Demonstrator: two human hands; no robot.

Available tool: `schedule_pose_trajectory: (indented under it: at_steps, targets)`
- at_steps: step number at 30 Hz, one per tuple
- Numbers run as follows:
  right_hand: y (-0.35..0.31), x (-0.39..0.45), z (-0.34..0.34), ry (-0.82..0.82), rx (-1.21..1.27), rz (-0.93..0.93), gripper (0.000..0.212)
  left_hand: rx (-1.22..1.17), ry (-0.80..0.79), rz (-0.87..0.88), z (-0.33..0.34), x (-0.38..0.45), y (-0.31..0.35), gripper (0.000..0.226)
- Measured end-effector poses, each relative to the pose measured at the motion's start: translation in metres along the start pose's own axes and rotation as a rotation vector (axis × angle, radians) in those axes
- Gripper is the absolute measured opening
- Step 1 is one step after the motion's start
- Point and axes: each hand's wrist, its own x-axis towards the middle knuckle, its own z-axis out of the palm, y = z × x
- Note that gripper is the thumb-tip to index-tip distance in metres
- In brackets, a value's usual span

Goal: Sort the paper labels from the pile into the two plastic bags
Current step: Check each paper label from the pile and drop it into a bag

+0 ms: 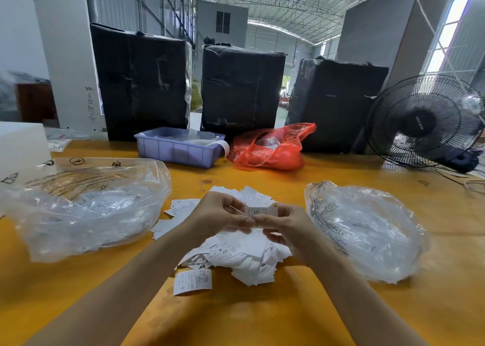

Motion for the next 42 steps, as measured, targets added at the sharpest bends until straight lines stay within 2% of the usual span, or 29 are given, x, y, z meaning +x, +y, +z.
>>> schedule_pose_trajectory:
  at_steps: [4,5,8,9,13,19,24,31,35,39,42]
  targets:
    - [-0.002,-0.003,-0.006,-0.061,0.027,-0.007,0.051,0.036,-0.074,0.004,-0.002,-0.002,0.001,0.031]
    - [-0.001,-0.002,-0.007,-0.060,0.024,-0.019,0.048,0.037,-0.098,0.002,-0.002,-0.002,0.001,0.030]
    - [-0.001,-0.001,-0.006,-0.062,-0.008,-0.058,0.012,0.014,-0.103,-0.003,-0.001,-0.001,0.000,0.021]
    - [-0.001,0.000,-0.007,-0.059,-0.038,-0.064,0.009,0.009,-0.088,0.000,-0.001,0.000,-0.001,0.016]
    - [-0.002,-0.001,-0.010,-0.076,-0.130,-0.093,0.012,0.026,-0.042,0.015,-0.003,0.002,-0.003,0.004]
    - [-0.003,0.000,-0.008,0.002,-0.156,-0.164,0.023,0.090,-0.056,0.010,0.000,0.003,-0.006,0.008]
    - [-0.001,0.000,-0.010,-0.002,-0.200,-0.163,0.011,0.039,-0.058,-0.011,-0.001,0.004,-0.005,0.010]
    - [-0.002,-0.001,-0.006,-0.016,-0.172,-0.186,0.016,0.061,-0.104,-0.032,0.003,0.001,-0.005,0.018]
    - [-0.002,-0.001,-0.007,-0.001,-0.171,-0.162,0.026,0.020,-0.063,-0.012,0.003,0.002,-0.003,0.014]
    - [-0.001,-0.002,-0.001,-0.008,-0.171,-0.208,0.023,0.028,-0.066,-0.018,0.007,0.002,-0.007,0.014]
    - [0.002,-0.002,0.003,-0.002,-0.197,-0.229,0.027,0.034,0.000,-0.026,0.011,0.004,-0.011,0.014]
